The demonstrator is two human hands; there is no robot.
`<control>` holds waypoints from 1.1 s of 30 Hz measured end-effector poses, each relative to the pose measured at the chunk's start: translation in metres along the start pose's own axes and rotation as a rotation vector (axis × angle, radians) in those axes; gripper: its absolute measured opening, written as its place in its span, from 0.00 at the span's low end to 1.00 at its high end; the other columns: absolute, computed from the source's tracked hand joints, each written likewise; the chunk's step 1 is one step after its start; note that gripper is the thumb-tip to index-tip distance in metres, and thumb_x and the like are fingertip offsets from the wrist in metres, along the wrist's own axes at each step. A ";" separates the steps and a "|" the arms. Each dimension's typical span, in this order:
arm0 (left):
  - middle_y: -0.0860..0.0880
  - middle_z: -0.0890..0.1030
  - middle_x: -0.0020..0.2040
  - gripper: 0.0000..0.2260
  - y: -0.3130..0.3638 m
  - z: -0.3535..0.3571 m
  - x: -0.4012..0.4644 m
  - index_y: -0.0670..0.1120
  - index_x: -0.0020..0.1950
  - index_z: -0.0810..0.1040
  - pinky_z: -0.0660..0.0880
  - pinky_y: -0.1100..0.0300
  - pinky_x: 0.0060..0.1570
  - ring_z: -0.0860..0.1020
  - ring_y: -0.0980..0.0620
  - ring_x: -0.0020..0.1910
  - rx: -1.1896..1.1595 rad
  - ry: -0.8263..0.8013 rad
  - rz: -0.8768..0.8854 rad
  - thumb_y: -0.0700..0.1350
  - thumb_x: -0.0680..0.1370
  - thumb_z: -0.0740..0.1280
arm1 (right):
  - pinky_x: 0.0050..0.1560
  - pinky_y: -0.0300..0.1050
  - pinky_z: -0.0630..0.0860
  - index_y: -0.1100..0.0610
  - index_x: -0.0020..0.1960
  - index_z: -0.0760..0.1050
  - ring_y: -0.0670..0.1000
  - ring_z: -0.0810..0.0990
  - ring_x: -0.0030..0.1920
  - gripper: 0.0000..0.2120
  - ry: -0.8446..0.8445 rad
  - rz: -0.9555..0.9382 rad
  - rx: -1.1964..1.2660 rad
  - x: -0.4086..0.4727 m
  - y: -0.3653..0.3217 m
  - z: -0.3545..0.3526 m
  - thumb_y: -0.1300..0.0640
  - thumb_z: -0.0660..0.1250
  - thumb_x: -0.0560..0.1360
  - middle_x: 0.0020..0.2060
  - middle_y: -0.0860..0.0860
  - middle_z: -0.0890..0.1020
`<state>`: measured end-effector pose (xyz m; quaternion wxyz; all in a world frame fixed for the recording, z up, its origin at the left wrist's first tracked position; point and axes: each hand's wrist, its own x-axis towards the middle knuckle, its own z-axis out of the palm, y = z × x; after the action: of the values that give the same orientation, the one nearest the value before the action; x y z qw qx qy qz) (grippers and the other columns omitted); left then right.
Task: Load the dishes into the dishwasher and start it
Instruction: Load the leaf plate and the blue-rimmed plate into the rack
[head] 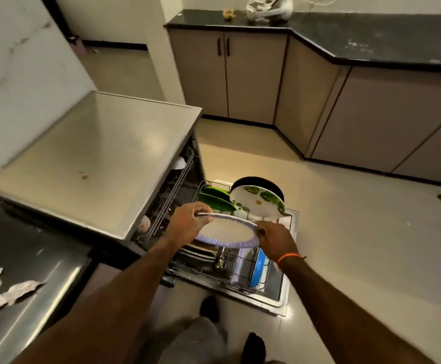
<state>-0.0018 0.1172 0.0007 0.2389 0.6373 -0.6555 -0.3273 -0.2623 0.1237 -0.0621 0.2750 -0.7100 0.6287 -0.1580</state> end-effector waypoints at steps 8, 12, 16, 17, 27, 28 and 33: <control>0.56 0.83 0.46 0.06 -0.043 0.050 0.096 0.53 0.53 0.83 0.78 0.61 0.45 0.80 0.60 0.44 0.164 -0.195 0.009 0.44 0.80 0.69 | 0.50 0.44 0.75 0.55 0.57 0.84 0.56 0.83 0.48 0.10 0.044 0.193 0.042 0.040 0.058 0.002 0.59 0.66 0.79 0.48 0.54 0.86; 0.51 0.86 0.53 0.09 -0.070 0.082 0.156 0.47 0.60 0.84 0.77 0.64 0.52 0.82 0.57 0.48 0.167 -0.192 -0.006 0.44 0.81 0.69 | 0.58 0.47 0.78 0.55 0.62 0.82 0.54 0.82 0.51 0.13 -0.002 0.255 0.052 0.090 0.086 0.010 0.61 0.64 0.80 0.52 0.54 0.85; 0.50 0.85 0.56 0.10 -0.099 0.119 0.220 0.45 0.61 0.84 0.76 0.61 0.59 0.81 0.58 0.52 0.121 -0.187 0.013 0.42 0.82 0.68 | 0.57 0.48 0.77 0.56 0.63 0.81 0.57 0.83 0.52 0.17 -0.001 0.299 0.002 0.146 0.122 0.030 0.66 0.65 0.77 0.53 0.56 0.85; 0.49 0.85 0.57 0.10 -0.108 0.131 0.236 0.45 0.61 0.84 0.77 0.60 0.60 0.81 0.57 0.52 0.109 -0.191 0.011 0.42 0.81 0.68 | 0.56 0.48 0.77 0.56 0.62 0.81 0.58 0.83 0.52 0.17 0.021 0.313 -0.001 0.160 0.133 0.036 0.66 0.65 0.76 0.53 0.56 0.85; 0.49 0.86 0.54 0.09 -0.170 0.220 0.341 0.46 0.58 0.85 0.75 0.70 0.54 0.82 0.56 0.52 0.039 -0.205 -0.037 0.40 0.79 0.71 | 0.52 0.46 0.76 0.56 0.62 0.81 0.59 0.82 0.48 0.14 0.053 0.410 -0.023 0.247 0.215 0.100 0.62 0.63 0.80 0.49 0.58 0.85; 0.49 0.86 0.55 0.09 -0.176 0.226 0.344 0.45 0.59 0.85 0.72 0.75 0.52 0.81 0.56 0.52 0.055 -0.217 -0.040 0.40 0.79 0.71 | 0.52 0.47 0.76 0.55 0.63 0.81 0.59 0.82 0.48 0.14 0.040 0.422 -0.025 0.251 0.221 0.108 0.62 0.63 0.80 0.50 0.58 0.85; 0.47 0.85 0.58 0.11 -0.198 0.245 0.349 0.44 0.61 0.83 0.77 0.63 0.56 0.83 0.51 0.53 0.144 -0.286 -0.028 0.38 0.79 0.70 | 0.57 0.48 0.78 0.52 0.63 0.80 0.59 0.83 0.52 0.16 -0.024 0.505 -0.013 0.262 0.242 0.143 0.61 0.63 0.79 0.53 0.56 0.85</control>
<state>-0.0722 -0.1931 -0.3458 0.0921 0.6086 -0.6959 -0.3700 -0.3340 -0.1193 -0.3510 0.3086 -0.5341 0.7839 -0.0716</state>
